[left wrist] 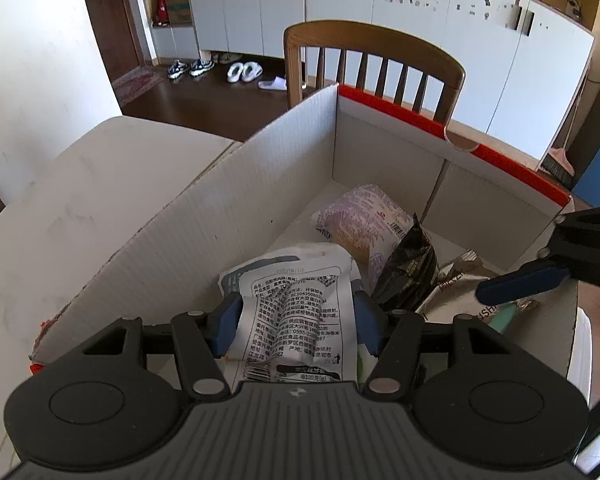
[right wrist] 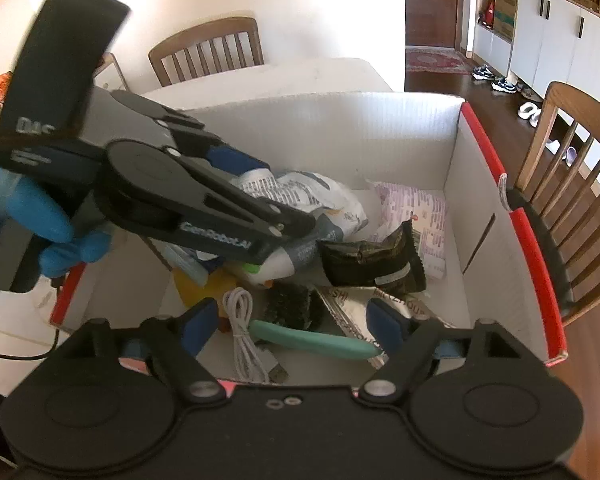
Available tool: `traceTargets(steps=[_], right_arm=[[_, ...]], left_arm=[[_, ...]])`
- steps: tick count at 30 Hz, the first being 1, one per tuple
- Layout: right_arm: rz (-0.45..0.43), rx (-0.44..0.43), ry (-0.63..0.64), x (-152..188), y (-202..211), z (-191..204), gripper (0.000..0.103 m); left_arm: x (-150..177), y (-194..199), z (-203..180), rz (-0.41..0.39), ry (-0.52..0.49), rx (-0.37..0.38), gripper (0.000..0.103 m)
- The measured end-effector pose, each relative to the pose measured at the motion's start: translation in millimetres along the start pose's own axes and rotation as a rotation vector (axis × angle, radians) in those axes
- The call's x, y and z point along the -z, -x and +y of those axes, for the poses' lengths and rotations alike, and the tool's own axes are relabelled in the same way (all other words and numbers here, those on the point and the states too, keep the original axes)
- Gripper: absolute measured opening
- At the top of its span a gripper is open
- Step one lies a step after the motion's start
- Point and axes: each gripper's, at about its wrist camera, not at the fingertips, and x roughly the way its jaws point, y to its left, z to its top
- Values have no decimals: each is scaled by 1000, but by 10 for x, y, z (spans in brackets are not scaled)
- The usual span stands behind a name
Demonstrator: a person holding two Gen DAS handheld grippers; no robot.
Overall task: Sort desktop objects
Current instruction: 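Open both tools to release the sachet and toothbrush into the box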
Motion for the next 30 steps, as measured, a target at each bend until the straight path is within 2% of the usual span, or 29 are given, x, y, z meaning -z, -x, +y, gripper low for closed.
traceTargets(steps=[4,6,12,30], right_arm=[[-10,6,0,19,67,-4,86],[-15,10,-8,33,93,-26,87],[-27,10,-5,46,156,-5,87],[-98,36,15,1,458,176,88]], left_arm=[[1,0,11,8,7,-1,60],[3,4,17,8,15,-9,65],[19,75,19,-2,28,-15,72],[200,703,29,-111,76,-5,76]])
